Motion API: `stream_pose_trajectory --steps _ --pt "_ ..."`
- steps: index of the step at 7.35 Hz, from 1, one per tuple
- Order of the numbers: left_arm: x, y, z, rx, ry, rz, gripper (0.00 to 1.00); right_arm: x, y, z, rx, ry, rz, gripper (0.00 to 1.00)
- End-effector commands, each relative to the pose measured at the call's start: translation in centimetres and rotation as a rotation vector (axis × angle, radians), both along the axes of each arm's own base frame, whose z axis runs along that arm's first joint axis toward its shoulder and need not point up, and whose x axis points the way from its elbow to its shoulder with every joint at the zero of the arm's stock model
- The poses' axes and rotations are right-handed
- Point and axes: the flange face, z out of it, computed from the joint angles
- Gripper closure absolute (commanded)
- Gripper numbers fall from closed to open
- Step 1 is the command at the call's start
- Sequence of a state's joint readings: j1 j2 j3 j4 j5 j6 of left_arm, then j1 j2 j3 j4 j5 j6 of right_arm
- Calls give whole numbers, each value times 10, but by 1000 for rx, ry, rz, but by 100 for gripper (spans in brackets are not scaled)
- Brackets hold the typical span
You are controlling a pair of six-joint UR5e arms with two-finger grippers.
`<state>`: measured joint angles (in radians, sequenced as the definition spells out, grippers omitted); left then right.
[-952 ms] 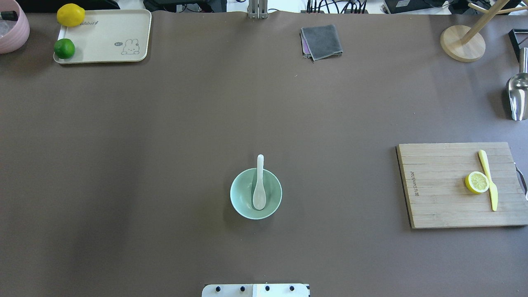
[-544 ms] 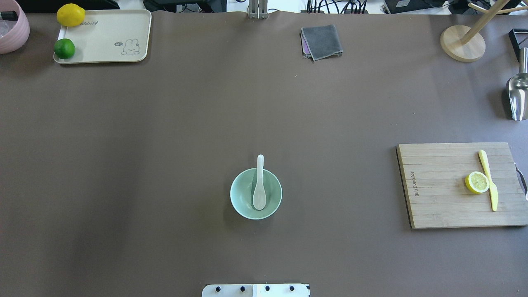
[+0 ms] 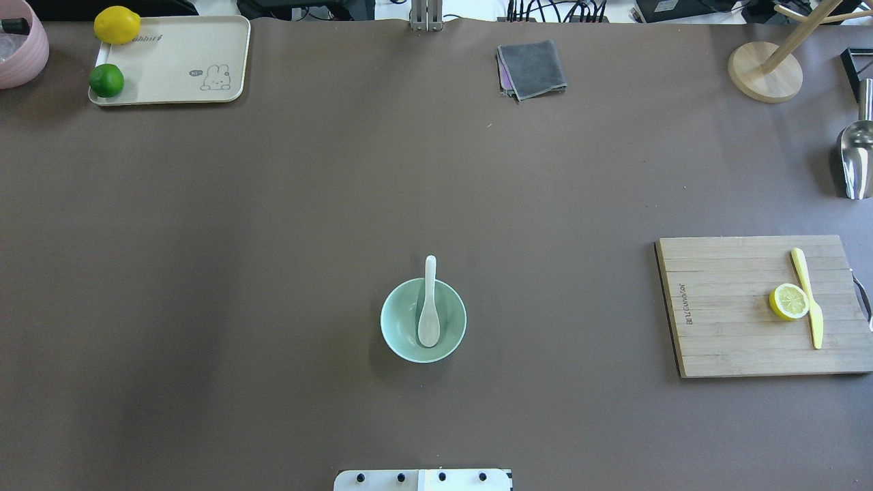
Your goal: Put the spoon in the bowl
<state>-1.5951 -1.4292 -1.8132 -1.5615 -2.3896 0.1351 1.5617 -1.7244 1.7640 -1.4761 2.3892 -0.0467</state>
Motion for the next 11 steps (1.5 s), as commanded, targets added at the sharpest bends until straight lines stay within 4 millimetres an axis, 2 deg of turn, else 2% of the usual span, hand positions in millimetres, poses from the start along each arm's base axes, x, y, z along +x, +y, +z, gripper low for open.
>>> stream_pose_trajectory --steps 1,2,4,5,9,11 --pt "-2 -2 4 -4 -31 -3 1 6 9 14 -28 39 11 0" --pt "-3 -1 1 4 -41 -5 1 6 13 18 -37 44 12 0" --pt "-2 -9 -21 53 -30 -4 1 13 31 37 -83 43 28 0" --pt "-1 -9 -24 57 -30 -3 1 13 38 45 -100 45 28 0" --pt "-1 -5 -4 15 -35 -5 1 17 34 38 -78 65 34 0" --pt "-2 -5 17 -25 -37 -2 1 16 33 34 -67 63 34 0"
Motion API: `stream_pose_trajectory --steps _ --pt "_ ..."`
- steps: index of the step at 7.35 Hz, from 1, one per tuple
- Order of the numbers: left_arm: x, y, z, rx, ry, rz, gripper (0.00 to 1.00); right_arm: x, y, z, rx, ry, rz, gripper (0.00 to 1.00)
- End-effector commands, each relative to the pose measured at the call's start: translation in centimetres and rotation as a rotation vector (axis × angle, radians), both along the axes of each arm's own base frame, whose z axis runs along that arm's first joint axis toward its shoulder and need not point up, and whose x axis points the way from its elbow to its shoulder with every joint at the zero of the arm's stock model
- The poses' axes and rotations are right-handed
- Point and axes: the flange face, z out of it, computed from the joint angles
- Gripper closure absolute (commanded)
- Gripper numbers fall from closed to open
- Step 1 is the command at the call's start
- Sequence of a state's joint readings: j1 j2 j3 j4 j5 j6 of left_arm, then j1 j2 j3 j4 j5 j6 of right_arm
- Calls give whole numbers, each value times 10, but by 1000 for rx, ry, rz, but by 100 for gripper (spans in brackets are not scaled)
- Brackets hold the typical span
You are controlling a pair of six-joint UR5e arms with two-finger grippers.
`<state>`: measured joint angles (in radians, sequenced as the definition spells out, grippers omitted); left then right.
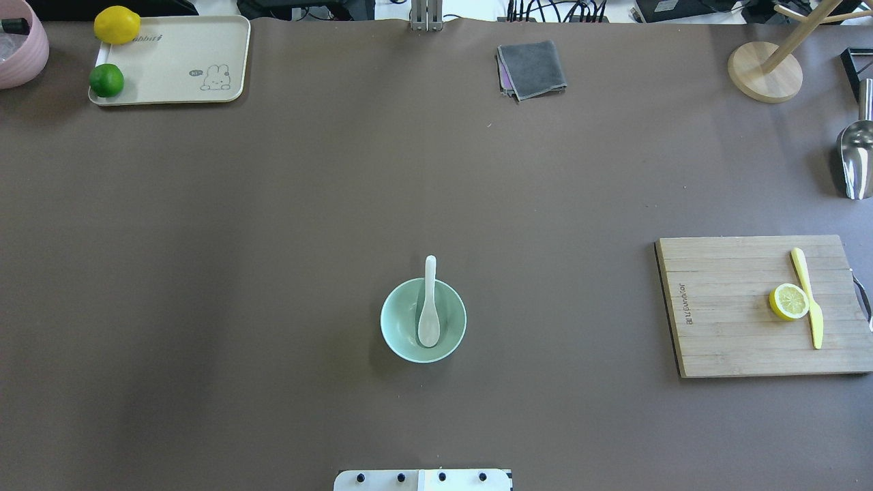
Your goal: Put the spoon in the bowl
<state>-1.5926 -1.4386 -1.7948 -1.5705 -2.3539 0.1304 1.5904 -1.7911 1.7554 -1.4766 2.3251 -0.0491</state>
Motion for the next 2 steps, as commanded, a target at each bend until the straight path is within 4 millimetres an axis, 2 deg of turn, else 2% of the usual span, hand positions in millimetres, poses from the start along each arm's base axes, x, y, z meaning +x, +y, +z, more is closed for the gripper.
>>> stream_pose_trajectory --steps 1,2 --pt "-1 -2 23 -44 0 0 1 0 0 -4 9 -5 0 0" --pt "0 -4 21 -41 -1 0 1 0 -1 -4 13 -5 -1 0"
